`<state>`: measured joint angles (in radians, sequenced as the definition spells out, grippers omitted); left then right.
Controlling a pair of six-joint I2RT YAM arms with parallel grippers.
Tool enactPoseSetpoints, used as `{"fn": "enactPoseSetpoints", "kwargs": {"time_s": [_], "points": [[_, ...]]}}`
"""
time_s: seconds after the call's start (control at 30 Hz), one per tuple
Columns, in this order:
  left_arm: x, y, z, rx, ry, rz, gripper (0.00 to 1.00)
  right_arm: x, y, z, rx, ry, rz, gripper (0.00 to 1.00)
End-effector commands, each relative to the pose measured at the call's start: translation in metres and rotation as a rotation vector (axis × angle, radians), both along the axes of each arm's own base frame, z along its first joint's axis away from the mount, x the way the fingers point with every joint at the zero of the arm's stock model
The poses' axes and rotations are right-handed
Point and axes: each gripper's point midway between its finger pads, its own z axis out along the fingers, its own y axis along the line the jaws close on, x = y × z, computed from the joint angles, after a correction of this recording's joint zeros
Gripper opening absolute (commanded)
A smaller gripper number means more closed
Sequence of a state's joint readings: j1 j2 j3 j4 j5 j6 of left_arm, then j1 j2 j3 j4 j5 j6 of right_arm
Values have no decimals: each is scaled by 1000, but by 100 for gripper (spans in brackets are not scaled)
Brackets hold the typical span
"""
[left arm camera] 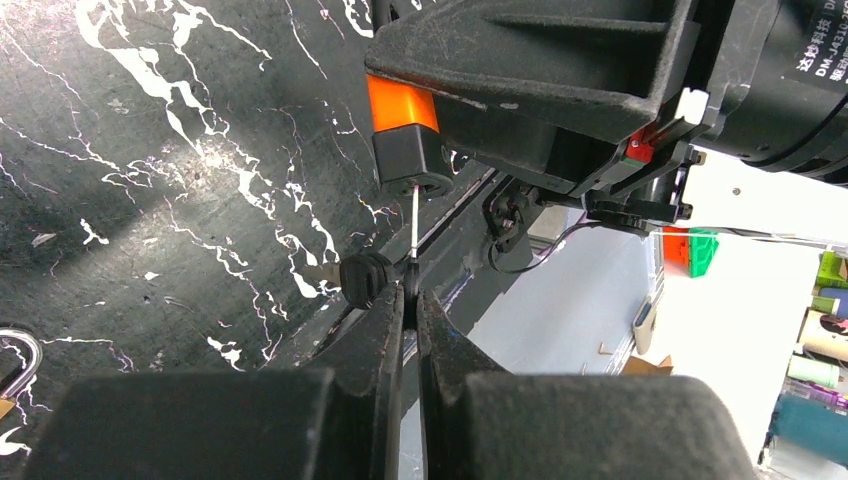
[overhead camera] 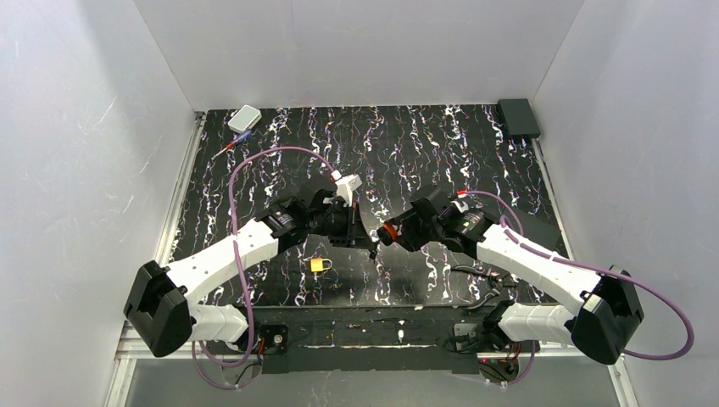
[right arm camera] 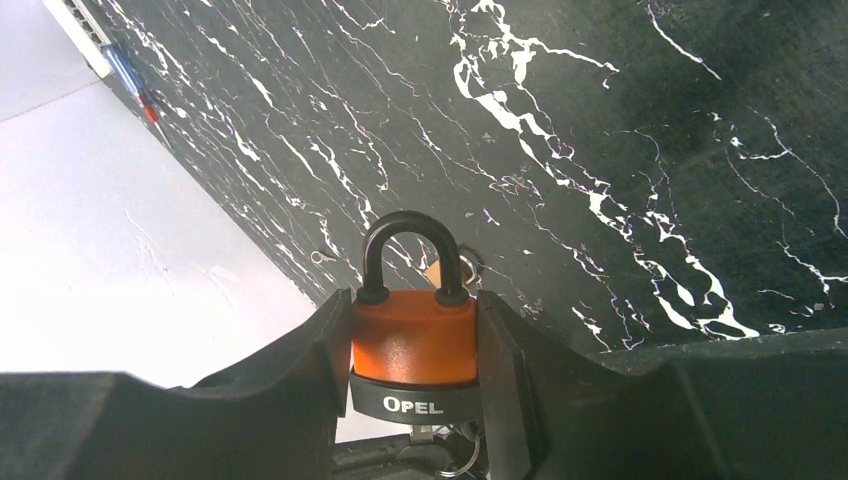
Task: Unlock with the key
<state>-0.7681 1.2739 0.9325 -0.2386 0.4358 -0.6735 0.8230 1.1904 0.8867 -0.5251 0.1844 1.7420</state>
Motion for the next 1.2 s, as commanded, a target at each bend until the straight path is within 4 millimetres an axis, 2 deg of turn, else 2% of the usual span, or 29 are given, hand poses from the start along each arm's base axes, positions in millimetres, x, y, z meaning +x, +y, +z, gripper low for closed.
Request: {"fn": "enactPoseSetpoints", "kwargs": {"time_s": [0.0,0.73,1.17], "points": [[9,-7,14,-22,-33,20,0,6,7,17,55,-33,-15,1],[12,-13,19,-38,-13,72,0,10,-8,12,-18,-46,-61,1],[14,-14,14,-22,8,91,0,11,-8,14,-25,-47,-60,1]]}}
